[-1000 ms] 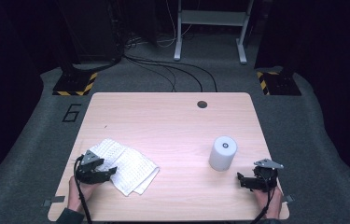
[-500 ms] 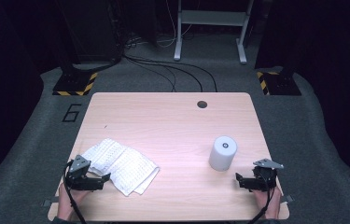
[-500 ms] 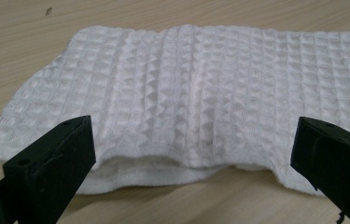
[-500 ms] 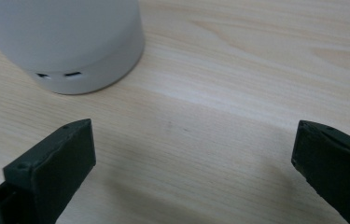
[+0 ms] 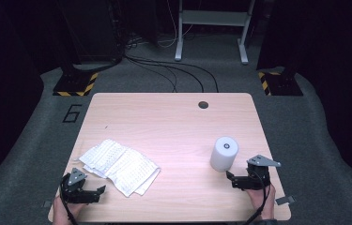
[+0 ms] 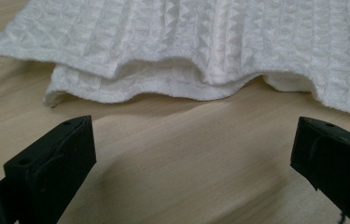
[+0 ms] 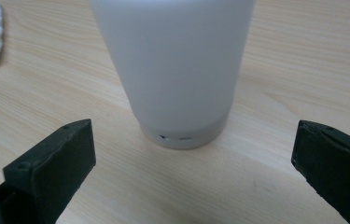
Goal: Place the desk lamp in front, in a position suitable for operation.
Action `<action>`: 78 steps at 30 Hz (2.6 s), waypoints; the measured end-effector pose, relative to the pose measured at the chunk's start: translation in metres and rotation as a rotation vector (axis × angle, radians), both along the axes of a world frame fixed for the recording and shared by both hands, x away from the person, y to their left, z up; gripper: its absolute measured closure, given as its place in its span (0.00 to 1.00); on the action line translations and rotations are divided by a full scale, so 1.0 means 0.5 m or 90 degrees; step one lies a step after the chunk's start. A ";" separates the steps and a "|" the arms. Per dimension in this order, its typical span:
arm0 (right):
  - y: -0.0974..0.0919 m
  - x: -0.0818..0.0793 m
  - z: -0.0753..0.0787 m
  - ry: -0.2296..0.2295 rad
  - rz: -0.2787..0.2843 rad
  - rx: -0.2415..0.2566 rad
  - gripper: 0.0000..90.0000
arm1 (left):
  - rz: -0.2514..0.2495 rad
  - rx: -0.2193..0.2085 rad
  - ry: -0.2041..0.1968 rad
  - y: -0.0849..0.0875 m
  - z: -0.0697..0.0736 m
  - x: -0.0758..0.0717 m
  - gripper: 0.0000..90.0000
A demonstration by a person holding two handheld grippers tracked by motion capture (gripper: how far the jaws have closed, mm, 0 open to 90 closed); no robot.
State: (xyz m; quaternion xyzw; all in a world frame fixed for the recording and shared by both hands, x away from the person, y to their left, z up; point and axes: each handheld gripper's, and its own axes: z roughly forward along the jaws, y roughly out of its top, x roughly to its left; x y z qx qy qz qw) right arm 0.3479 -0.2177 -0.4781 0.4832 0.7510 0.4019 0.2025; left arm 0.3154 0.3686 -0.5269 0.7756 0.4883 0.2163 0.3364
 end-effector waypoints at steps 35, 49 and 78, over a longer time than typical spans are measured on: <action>0.074 0.101 0.012 -0.010 0.006 -0.029 0.00 | -0.014 0.004 0.015 -0.002 -0.010 0.002 0.00; 0.079 0.112 0.006 -0.020 0.003 -0.034 0.07 | -0.015 0.004 0.015 -0.002 -0.010 0.002 0.00; 0.172 0.128 0.051 -0.062 0.072 -0.020 0.08 | -0.014 0.003 0.015 -0.003 -0.010 0.002 0.00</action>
